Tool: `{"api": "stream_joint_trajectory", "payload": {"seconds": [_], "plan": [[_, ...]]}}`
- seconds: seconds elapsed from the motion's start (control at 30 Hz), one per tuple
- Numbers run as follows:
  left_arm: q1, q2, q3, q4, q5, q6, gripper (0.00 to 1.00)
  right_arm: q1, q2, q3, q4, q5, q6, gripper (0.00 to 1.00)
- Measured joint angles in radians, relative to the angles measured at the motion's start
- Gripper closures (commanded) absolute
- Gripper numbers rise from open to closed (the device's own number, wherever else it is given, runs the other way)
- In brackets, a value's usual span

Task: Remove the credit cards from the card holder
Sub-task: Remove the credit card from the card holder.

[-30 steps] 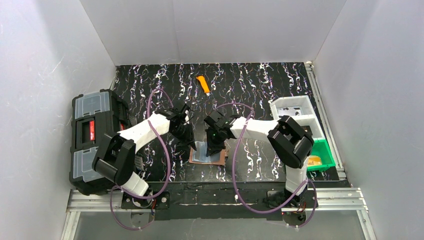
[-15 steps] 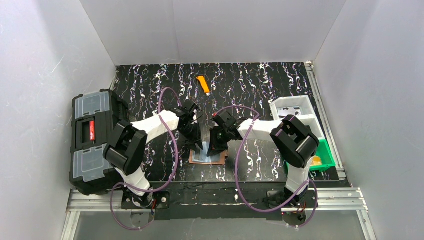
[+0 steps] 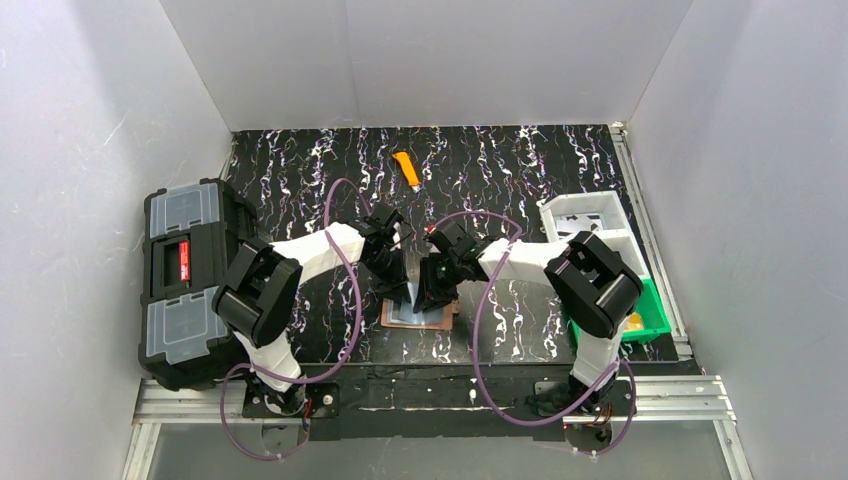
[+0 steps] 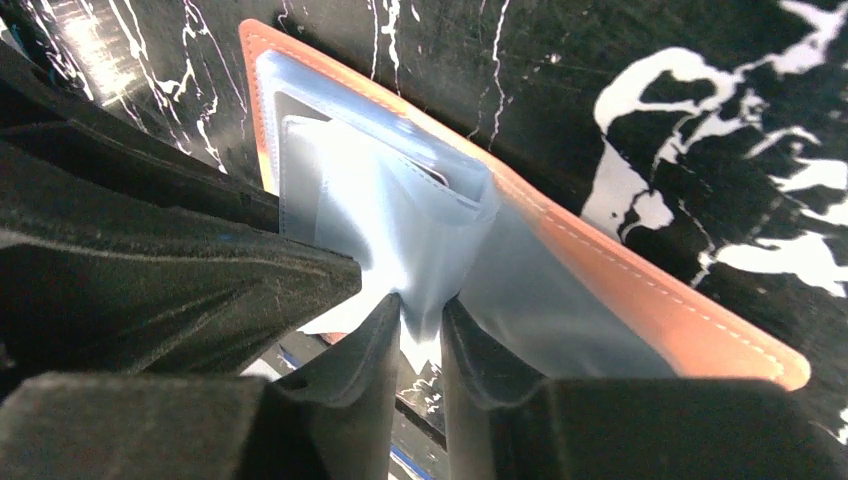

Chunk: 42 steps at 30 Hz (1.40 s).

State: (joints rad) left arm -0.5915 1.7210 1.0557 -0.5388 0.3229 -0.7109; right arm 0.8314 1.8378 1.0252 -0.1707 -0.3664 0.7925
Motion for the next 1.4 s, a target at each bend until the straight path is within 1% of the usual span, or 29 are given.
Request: {"api": "stream_joint_trajectory", "payload": {"seconds": [0.1,0.2,0.3,0.4,0.53,0.73,0.9,1.13,1.23,1.4], "plan": [[0.000,0.000,-0.002,0.000,0.000,-0.005,0.87,-0.001,-0.014,0.011,-0.040,0.016,-0.011,0.55],[0.000,0.000,-0.002,0.002,0.002,-0.007,0.88,-0.002,-0.025,0.039,-0.098,0.047,-0.019,0.47],[0.000,-0.001,-0.002,0.005,0.006,-0.007,0.88,-0.006,-0.039,0.068,-0.158,0.084,-0.030,0.42],[0.000,-0.003,-0.002,0.008,0.012,-0.006,0.82,-0.007,-0.067,0.087,-0.212,0.122,-0.038,0.38],[-0.001,-0.012,-0.002,0.012,0.032,-0.006,0.73,-0.007,-0.129,0.092,-0.277,0.166,-0.041,0.36],[-0.021,-0.014,0.017,0.018,0.053,-0.008,0.64,-0.008,-0.269,0.093,-0.380,0.261,-0.041,0.33],[-0.067,-0.004,0.078,0.034,0.063,-0.018,0.58,-0.014,-0.391,0.093,-0.438,0.316,-0.038,0.33],[-0.125,0.095,0.170,0.068,0.069,-0.034,0.54,-0.020,-0.490,0.048,-0.486,0.371,-0.025,0.32],[-0.137,0.154,0.183,0.076,0.069,-0.042,0.52,-0.021,-0.519,0.015,-0.494,0.383,-0.014,0.32],[-0.144,0.192,0.188,0.077,0.080,-0.052,0.51,-0.023,-0.541,-0.023,-0.507,0.385,-0.003,0.32]]}}
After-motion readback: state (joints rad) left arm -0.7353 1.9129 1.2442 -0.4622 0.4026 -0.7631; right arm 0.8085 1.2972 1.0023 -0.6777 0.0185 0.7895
